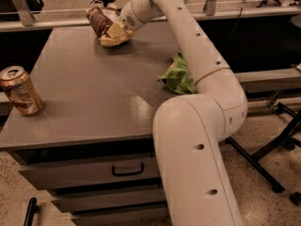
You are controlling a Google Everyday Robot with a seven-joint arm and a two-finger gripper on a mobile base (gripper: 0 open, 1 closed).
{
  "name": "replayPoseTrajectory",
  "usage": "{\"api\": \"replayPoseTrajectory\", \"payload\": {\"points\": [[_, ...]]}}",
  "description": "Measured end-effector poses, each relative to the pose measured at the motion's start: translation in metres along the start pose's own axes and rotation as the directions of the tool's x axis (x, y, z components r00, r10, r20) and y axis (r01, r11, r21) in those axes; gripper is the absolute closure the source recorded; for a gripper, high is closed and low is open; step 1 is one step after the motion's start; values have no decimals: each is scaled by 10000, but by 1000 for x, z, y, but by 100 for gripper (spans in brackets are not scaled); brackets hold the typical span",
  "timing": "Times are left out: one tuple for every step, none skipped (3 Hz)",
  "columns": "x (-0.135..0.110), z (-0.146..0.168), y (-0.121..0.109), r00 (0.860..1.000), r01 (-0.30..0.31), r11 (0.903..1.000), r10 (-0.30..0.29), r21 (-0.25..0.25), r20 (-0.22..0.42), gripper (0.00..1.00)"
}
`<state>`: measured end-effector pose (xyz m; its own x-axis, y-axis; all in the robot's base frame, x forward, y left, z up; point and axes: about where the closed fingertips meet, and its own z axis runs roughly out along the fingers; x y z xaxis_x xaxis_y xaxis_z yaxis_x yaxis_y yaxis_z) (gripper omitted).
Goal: Move brown chip bag near orange can
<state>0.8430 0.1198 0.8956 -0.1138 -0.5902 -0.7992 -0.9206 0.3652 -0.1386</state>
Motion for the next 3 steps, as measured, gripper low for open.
{"api": "replayPoseTrajectory", "payload": {"points": [[-15,0,15,9984,203,9985,-175,-506,546,100],[-48,2,37,9847,1000,9890,-826,-1093,1532,100],[-74,-10,59,9726,1795,9737,-1542,-1403,1742,100]]}}
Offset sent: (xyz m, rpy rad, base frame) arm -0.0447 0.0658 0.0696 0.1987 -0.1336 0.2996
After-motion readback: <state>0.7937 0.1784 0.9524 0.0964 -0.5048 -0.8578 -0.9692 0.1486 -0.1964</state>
